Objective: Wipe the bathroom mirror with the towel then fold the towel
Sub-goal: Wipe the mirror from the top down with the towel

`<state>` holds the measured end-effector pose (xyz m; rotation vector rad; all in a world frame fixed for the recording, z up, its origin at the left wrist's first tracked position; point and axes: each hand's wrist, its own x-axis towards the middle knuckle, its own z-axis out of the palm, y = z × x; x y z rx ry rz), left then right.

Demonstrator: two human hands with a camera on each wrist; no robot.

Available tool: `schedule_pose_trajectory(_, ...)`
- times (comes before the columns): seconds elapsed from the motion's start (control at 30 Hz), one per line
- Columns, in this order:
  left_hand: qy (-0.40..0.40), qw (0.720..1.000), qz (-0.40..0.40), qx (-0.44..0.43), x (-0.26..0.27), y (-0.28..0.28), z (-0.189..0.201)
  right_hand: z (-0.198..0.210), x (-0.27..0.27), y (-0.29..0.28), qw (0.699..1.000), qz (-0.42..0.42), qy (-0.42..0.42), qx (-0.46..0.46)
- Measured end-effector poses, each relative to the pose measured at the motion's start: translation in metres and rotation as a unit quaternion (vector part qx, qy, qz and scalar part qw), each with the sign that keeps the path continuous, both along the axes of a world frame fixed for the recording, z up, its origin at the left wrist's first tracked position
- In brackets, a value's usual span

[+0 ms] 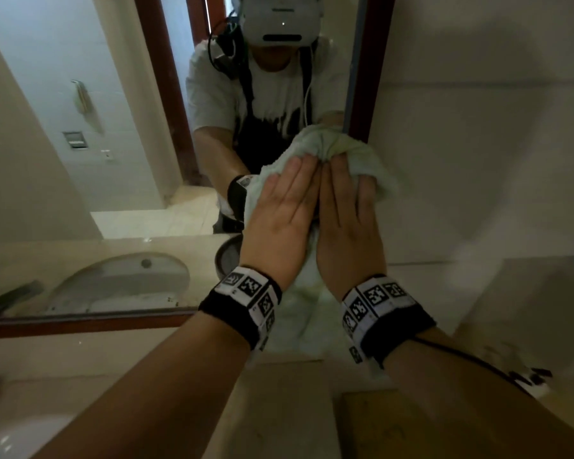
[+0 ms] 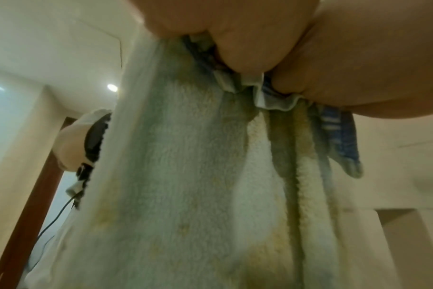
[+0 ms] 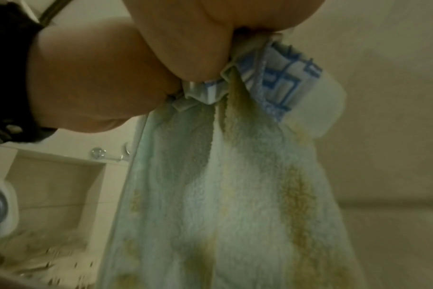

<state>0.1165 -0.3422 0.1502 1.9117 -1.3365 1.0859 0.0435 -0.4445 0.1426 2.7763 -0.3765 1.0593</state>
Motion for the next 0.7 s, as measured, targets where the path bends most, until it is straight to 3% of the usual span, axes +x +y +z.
schedule_pose_trajectory(0.13,0.011,0.999,0.023,0.033,-0.002,0.003,-0.041,-0.041,-0.005,0.002,0.999,0.026,-0.034,0.027)
schedule_pose_trajectory(0.37,0.003,0.999,0.039,0.004,-0.003,0.001,-0.082,-0.083,0.004,0.001,0.995,0.049,-0.071,0.049)
schedule_pose_trajectory(0.7,0.001,0.998,0.066,0.020,-0.007,0.003,-0.147,-0.152,0.003,0.005,0.991,-0.029,0.101,0.077)
